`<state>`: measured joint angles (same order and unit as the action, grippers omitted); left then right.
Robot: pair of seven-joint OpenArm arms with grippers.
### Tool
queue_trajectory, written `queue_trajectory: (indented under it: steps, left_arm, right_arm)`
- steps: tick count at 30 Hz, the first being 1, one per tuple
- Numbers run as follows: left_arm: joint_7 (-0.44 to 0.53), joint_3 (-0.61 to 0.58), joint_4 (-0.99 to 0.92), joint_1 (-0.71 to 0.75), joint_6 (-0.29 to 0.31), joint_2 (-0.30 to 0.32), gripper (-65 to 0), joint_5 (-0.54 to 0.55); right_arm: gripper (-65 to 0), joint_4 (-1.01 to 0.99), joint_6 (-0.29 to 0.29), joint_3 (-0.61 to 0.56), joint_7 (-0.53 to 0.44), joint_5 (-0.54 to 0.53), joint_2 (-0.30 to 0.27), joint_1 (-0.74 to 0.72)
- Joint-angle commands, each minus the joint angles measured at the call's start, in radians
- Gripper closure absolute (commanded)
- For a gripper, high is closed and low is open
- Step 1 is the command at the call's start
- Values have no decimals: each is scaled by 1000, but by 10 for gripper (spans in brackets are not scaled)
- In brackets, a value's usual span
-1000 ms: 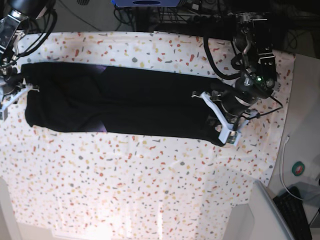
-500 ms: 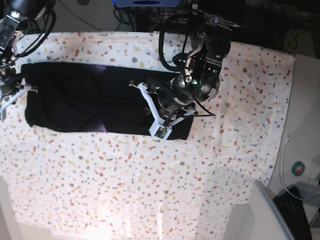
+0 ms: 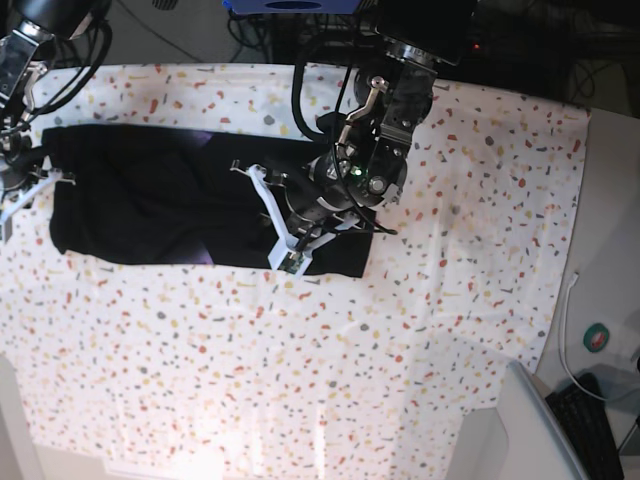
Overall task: Layout the t-shirt on the table in an organized manner, then fold the t-shirt properly
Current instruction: 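Grasp the strip end with the left gripper and fold it toward the right gripper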
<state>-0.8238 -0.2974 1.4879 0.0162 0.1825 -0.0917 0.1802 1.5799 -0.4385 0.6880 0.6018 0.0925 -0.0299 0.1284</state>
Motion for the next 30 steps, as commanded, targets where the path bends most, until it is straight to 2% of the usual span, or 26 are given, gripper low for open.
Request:
queue_trajectory:
  steps: [1, 30]
  left_arm:
    - [24, -4, 10, -26, 4, -18, 0, 11]
    - [13, -13, -5, -25, 4, -21, 0, 11]
  right_arm:
    - [0, 18, -1, 5, -19, -6, -15, -9]
    - [0, 18, -1, 5, -19, -6, -15, -11]
